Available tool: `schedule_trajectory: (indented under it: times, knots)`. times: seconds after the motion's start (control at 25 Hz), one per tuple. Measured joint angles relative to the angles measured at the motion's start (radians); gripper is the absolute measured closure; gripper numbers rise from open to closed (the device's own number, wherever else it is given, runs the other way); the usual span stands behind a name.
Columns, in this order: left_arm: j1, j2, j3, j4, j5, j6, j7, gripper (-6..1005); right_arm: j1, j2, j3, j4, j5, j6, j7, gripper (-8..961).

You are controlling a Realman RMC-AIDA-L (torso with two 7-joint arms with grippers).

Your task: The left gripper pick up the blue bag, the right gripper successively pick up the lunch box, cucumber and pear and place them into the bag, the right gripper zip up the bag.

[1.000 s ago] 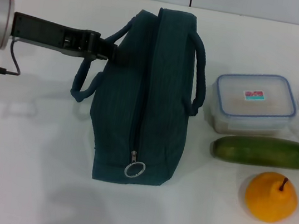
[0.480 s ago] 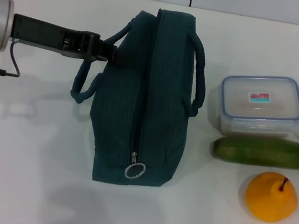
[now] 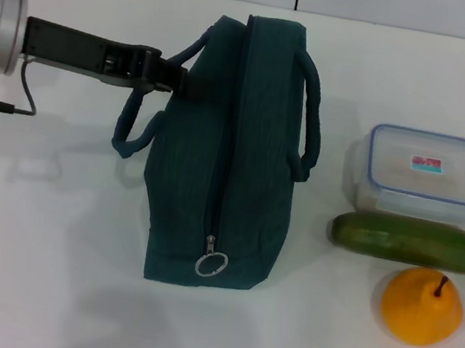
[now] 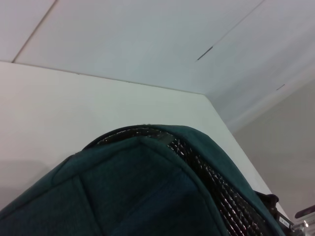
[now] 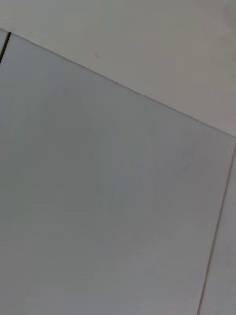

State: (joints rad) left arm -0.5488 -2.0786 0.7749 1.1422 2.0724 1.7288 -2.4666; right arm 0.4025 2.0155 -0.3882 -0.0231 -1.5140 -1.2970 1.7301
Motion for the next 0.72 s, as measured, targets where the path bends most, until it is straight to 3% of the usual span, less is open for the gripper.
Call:
schedule_trajectory:
  times: [0.72]
  knots:
    - [-0.002, -0.003, 0.027, -0.006, 0.0, -0.005, -0.002, 939, 0.039, 0.0, -0.006, -0.065, 0.024, 0.033, -0.012, 911]
